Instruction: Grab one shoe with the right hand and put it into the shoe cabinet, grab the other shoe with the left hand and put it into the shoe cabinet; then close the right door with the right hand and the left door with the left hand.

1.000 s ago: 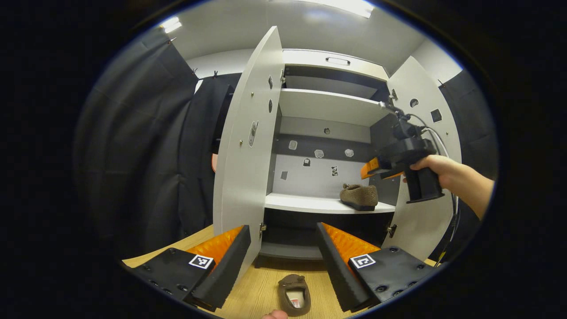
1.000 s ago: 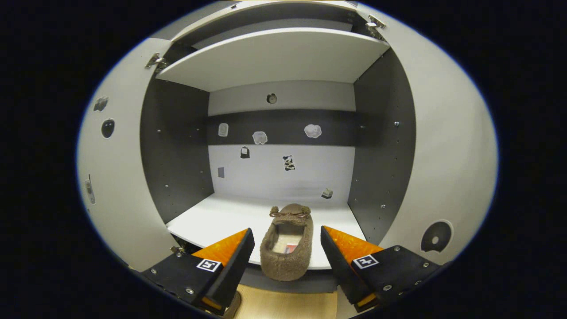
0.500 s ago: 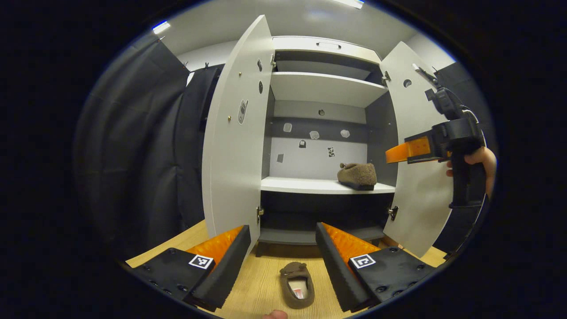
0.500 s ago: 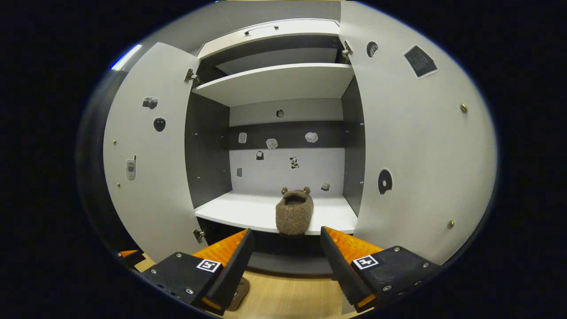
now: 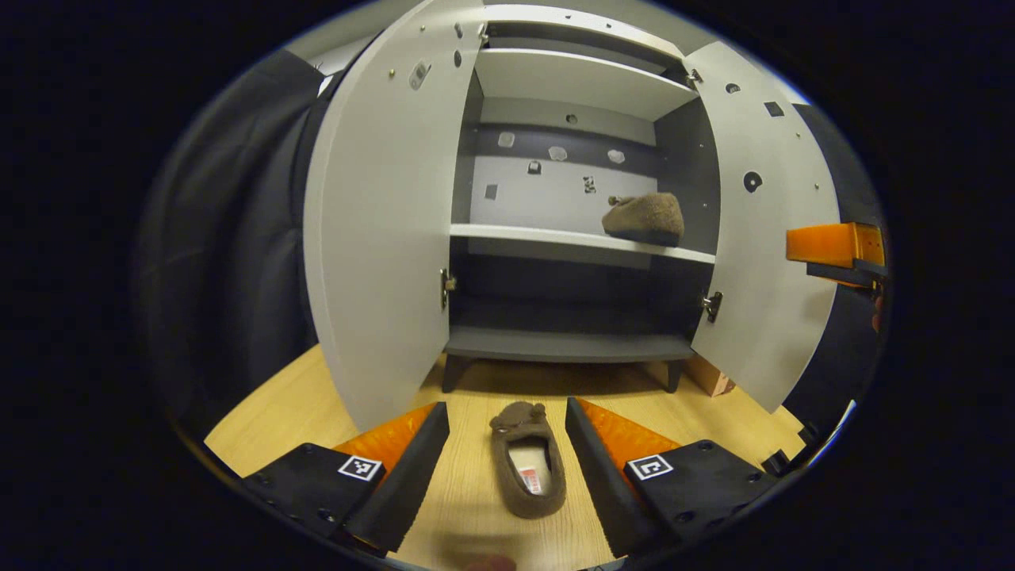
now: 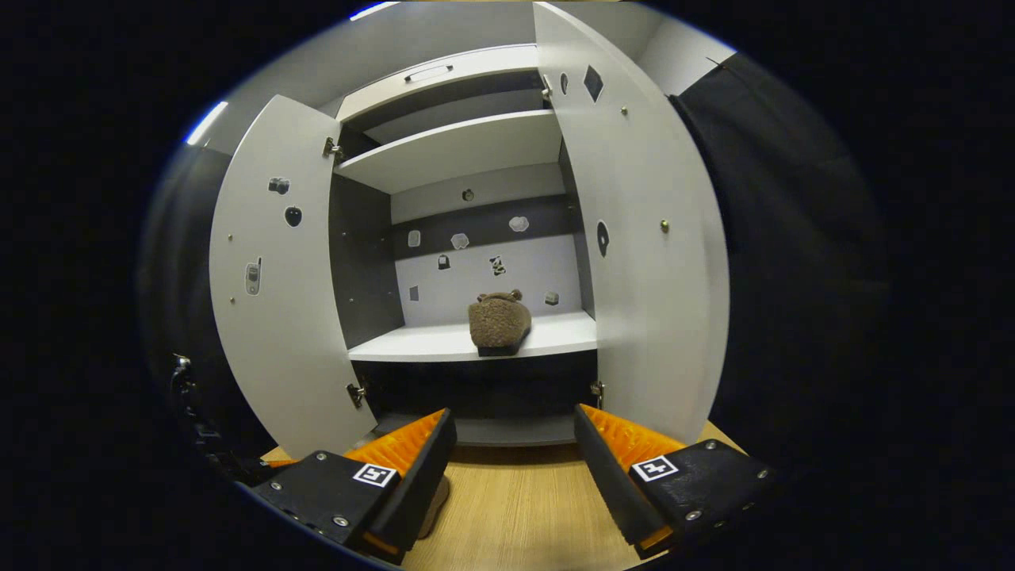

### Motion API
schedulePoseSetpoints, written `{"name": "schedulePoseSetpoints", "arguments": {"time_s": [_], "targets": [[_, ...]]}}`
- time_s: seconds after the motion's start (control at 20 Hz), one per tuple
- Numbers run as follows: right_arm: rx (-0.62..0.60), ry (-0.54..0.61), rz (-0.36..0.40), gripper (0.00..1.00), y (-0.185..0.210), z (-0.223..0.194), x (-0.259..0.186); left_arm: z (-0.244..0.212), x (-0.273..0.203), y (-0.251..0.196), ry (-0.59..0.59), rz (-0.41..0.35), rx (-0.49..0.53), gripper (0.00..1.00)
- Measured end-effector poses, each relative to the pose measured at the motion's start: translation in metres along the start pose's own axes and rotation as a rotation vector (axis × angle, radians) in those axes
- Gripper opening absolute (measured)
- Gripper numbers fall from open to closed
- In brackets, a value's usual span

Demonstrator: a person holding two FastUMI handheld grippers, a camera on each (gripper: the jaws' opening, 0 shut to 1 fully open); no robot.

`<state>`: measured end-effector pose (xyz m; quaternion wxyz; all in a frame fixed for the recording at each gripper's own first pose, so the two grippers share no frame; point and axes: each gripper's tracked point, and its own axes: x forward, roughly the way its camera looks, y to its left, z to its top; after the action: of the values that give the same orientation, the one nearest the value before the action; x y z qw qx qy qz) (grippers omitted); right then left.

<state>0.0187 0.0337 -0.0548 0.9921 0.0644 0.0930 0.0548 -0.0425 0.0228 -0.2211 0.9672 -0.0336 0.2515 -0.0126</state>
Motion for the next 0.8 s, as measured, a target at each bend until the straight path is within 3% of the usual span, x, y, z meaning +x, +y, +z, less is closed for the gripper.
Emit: {"name": "schedulePoseSetpoints", "arguments": {"time_s": [0.15,0.4,0.8], "targets": [[-0.05,-0.082,-0.033,0.92,-0.015,0.007,-0.025,-0.045,0.032,0.004,0.122,-0.049,-0.047,0.97],[-0.106,-0.12,-0.043,0.92,-0.023,0.013,-0.043,-0.108,0.081,0.032,0.291,0.001,-0.039,0.97],[-0.232,-0.151,-0.074,0.93,-0.018,0.03,-0.057,-0.133,0.147,0.048,0.302,0.047,-0.015,0.98]]}}
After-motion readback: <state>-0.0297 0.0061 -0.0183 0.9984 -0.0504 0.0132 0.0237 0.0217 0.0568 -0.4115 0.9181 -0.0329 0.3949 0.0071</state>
